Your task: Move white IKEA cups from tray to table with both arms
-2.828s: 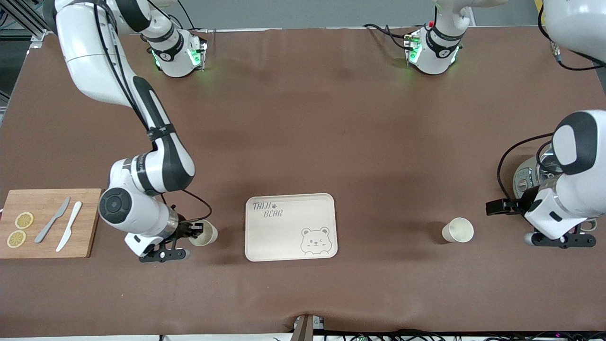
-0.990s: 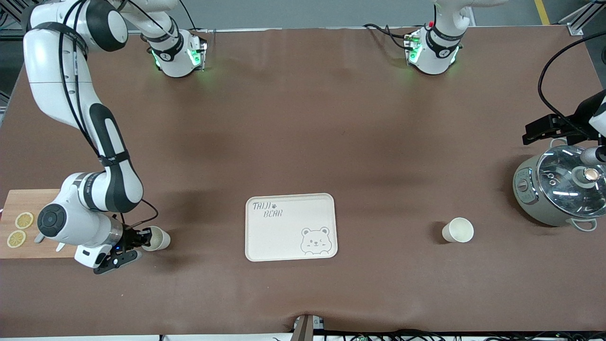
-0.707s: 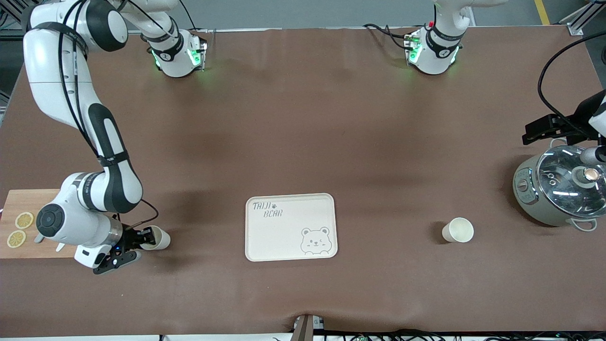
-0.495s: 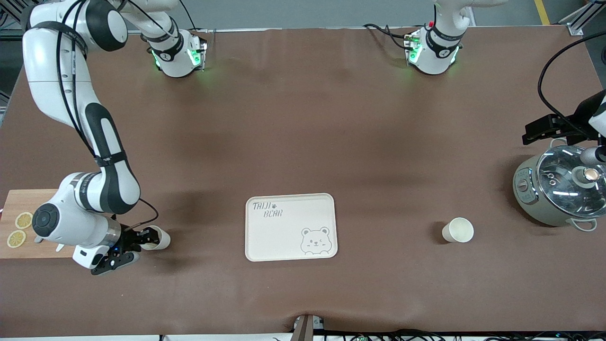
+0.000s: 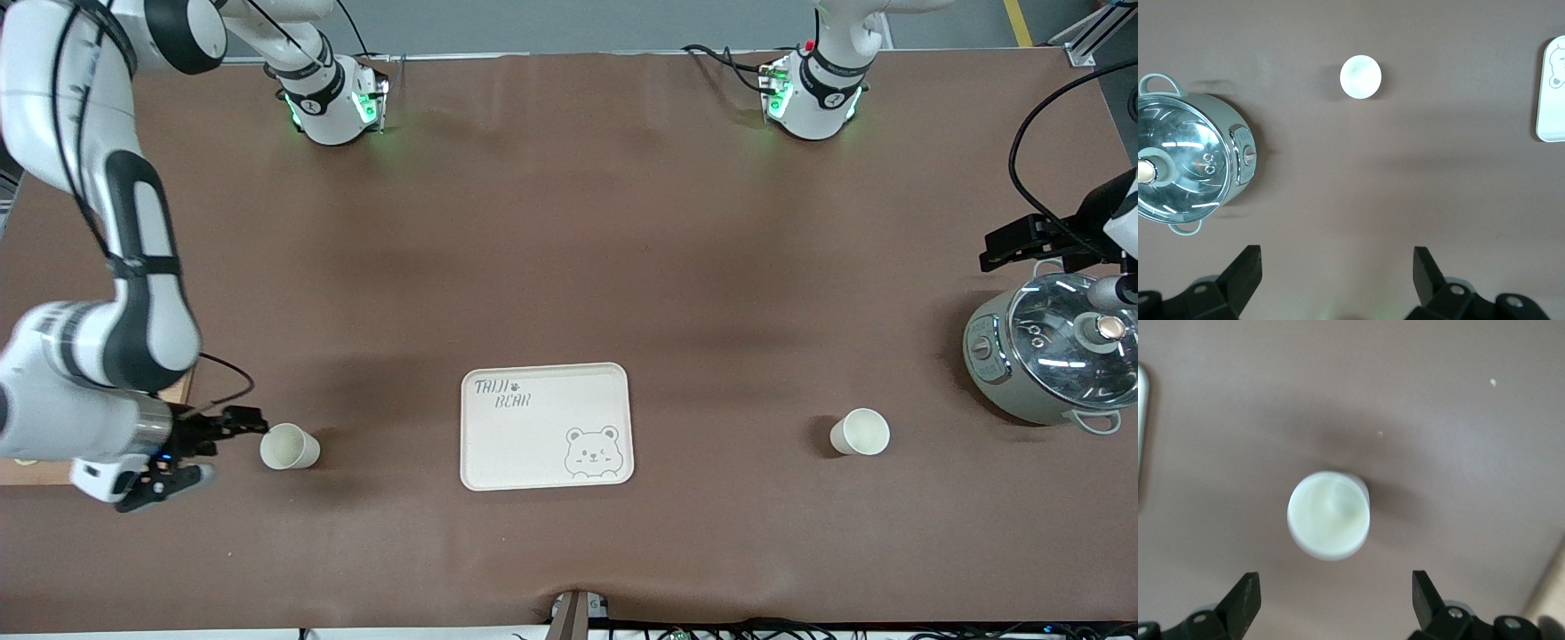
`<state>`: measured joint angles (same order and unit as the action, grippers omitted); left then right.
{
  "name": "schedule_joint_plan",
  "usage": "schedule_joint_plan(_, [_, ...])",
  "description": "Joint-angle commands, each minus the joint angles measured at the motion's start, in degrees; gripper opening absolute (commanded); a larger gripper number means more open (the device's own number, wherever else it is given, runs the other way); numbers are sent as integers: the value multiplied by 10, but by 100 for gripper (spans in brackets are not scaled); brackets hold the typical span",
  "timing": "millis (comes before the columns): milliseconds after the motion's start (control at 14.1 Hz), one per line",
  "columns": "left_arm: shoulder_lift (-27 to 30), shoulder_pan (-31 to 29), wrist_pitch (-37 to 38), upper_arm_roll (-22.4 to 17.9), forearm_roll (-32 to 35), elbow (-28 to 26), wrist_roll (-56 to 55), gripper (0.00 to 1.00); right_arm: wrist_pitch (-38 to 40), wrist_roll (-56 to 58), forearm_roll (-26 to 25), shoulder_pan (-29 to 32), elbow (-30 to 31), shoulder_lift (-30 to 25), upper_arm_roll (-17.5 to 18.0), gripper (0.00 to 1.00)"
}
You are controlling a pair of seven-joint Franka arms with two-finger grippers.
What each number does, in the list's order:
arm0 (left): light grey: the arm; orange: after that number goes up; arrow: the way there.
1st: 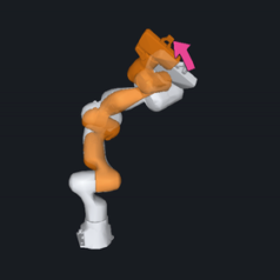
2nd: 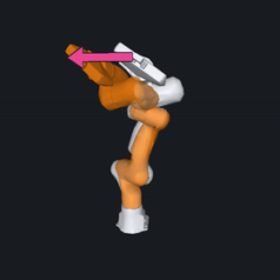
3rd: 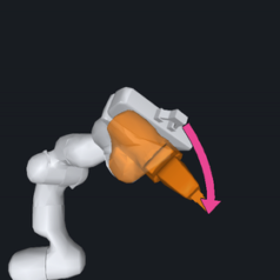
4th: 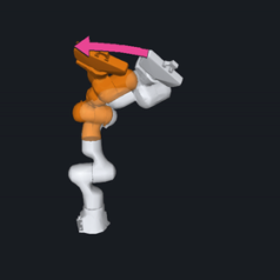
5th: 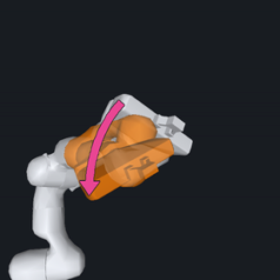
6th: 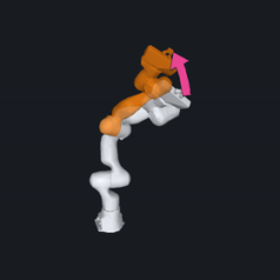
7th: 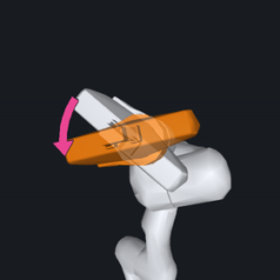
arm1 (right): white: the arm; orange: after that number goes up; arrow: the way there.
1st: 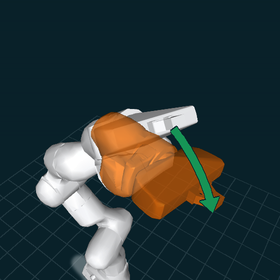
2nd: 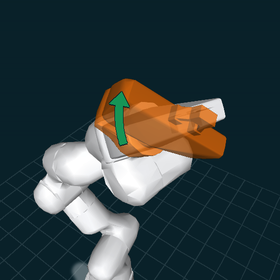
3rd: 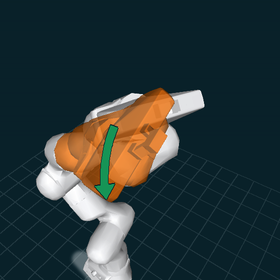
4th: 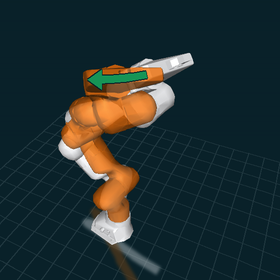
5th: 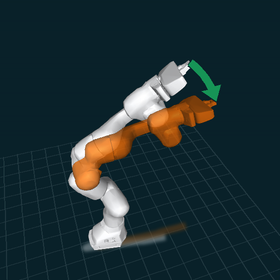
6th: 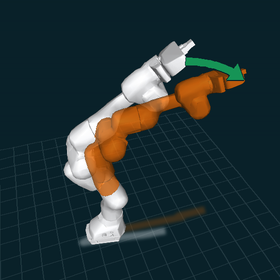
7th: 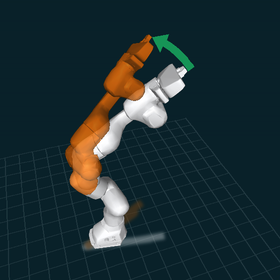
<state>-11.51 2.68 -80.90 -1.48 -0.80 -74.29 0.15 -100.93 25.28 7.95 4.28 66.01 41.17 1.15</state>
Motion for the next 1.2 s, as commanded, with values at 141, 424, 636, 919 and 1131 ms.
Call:
schedule_joint_plan(141, [5,2,1,2,9,-2,-8,100,162,-72,-13,6,-43,-125,-12,100])
schedule_joint_plan(424, [6,2,1,2,8,-2,-8,100,241,-167,-34,5,-39,-244,-8,100])
schedule_joint_plan(636, [6,2,1,2,7,-2,-8,100,255,-213,-36,5,36,-340,-8,100])
schedule_joint_plan(919, [6,2,1,2,8,-2,-8,100,139,-233,-67,-4,255,-447,-9,100])
schedule_joint_plan(1131, [6,2,0,5,9,-2,-8,100,123,-233,-67,5,275,-445,-9,100])
